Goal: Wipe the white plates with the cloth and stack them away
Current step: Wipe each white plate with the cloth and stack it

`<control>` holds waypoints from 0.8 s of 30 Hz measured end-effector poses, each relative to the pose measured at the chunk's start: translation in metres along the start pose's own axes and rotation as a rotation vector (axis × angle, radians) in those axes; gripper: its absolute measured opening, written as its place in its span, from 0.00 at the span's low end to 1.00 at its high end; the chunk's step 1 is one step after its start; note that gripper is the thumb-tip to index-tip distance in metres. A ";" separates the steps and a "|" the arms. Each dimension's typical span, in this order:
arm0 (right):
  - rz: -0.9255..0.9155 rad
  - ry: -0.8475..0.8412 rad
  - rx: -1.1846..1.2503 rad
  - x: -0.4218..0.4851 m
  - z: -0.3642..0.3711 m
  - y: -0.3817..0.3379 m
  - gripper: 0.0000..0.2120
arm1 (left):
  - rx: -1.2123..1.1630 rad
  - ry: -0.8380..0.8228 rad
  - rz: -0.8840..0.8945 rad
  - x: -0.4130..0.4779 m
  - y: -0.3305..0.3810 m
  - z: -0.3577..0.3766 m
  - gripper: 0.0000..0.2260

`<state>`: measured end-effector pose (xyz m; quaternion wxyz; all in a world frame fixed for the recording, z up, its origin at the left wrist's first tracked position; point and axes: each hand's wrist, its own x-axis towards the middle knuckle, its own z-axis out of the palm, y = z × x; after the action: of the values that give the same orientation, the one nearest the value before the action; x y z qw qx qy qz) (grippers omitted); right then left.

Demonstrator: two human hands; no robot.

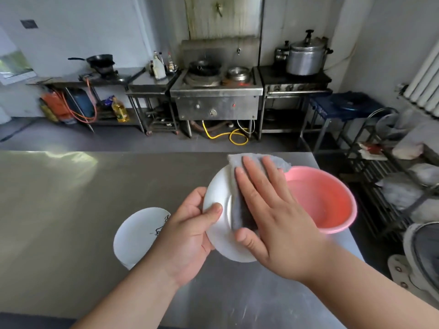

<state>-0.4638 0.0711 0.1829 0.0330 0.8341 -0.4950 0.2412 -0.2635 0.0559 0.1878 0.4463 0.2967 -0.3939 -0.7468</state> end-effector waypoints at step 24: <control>0.226 0.320 0.064 -0.001 -0.012 0.014 0.25 | -0.034 0.000 0.094 0.006 0.015 0.008 0.12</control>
<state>-0.4805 0.0689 0.1906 0.0576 0.7248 -0.5661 0.3884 -0.2654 0.0490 0.2039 0.4858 0.2704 -0.3945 -0.7316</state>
